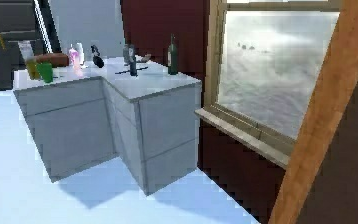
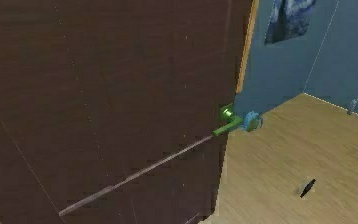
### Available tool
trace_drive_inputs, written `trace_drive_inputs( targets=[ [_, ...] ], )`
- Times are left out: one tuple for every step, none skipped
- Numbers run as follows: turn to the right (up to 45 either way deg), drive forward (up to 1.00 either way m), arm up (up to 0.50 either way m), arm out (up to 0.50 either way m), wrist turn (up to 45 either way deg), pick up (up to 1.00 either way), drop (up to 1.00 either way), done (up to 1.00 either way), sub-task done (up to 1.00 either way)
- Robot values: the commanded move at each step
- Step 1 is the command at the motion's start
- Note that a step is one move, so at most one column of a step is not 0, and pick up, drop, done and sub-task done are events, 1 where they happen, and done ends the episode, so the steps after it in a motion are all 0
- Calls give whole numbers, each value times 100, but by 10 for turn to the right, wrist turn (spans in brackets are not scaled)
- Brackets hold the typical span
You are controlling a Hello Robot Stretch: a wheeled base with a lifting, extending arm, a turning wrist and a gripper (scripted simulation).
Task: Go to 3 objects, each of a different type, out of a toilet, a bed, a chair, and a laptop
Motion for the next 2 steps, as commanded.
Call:
trace_drive_inputs(
  targets=[
    [-330,0,0,0,0,0,0,0,0],
    [0,30,0,0,0,0,0,0,0]
  ],
)
